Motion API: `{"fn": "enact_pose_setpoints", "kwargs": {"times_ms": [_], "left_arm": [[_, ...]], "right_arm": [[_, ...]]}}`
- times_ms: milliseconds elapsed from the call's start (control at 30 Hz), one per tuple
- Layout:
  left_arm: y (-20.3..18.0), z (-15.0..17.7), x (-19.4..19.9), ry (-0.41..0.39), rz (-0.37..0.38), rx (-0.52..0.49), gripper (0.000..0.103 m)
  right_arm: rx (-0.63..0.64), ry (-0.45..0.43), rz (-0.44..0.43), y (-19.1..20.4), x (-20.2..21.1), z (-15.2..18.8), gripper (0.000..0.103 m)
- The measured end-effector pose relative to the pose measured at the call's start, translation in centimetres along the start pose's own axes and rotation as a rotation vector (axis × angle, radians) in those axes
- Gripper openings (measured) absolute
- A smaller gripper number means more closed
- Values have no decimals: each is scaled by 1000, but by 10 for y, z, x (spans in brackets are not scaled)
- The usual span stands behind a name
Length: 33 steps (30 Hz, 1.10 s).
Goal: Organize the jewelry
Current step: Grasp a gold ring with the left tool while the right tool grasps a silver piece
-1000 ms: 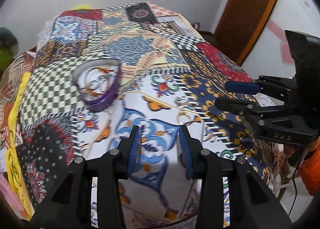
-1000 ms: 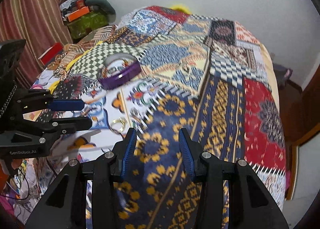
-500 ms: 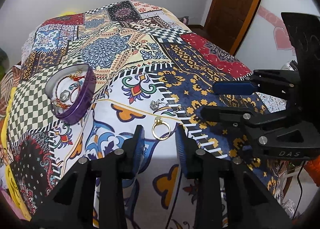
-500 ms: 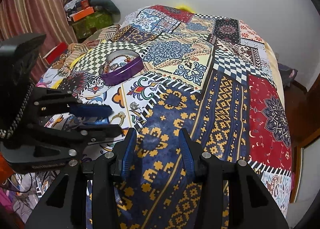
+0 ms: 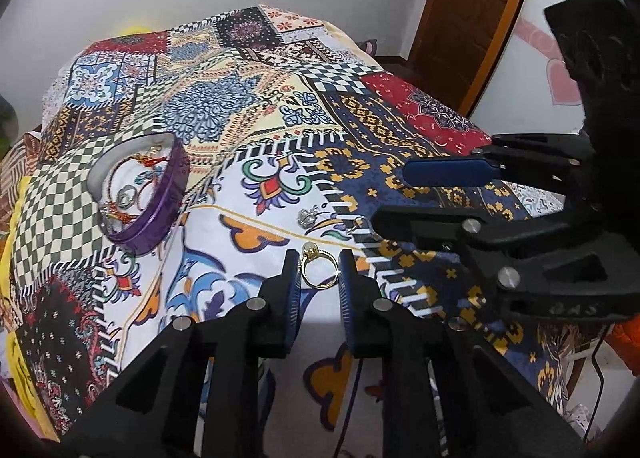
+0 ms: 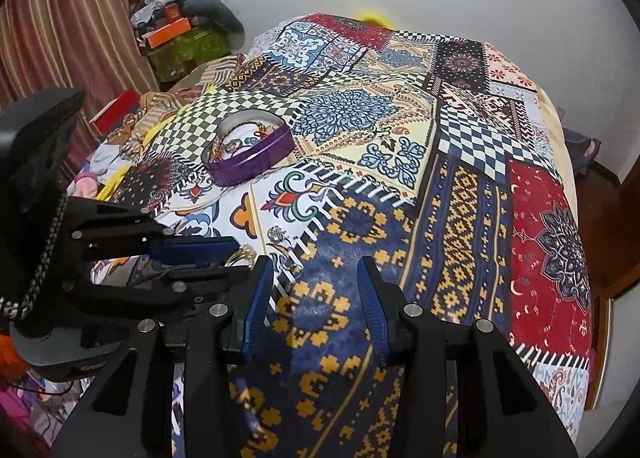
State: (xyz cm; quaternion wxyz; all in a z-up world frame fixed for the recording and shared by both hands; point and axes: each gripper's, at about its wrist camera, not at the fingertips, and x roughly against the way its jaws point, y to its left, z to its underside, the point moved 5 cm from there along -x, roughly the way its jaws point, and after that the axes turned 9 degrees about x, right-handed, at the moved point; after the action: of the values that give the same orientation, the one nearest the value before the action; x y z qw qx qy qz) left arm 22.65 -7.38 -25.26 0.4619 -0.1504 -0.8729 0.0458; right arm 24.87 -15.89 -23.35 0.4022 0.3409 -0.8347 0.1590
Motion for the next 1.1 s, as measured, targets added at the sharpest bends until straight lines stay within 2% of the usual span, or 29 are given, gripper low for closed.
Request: {"fn": "enact_pose_setpoints", "kwargs": {"times_ms": [267, 433, 500, 567, 800, 1100], "left_arm": [[31, -2, 20, -44, -29, 69, 18], [46, -4, 26, -61, -39, 99, 18], [48, -4, 28, -68, -40, 105, 18], [50, -5, 30, -75, -41, 109, 18], [52, -8, 40, -103, -43, 117, 18], [57, -18, 64, -161, -61, 120, 18]], "right_arm": [[39, 26, -12, 14, -20, -15, 39], [94, 62, -13, 26, -34, -21, 24], [116, 84, -2, 29, -39, -20, 15], [133, 93, 9, 32, -42, -19, 12], [92, 60, 14, 26, -29, -26, 12], [74, -51, 24, 29, 5, -57, 12]]}}
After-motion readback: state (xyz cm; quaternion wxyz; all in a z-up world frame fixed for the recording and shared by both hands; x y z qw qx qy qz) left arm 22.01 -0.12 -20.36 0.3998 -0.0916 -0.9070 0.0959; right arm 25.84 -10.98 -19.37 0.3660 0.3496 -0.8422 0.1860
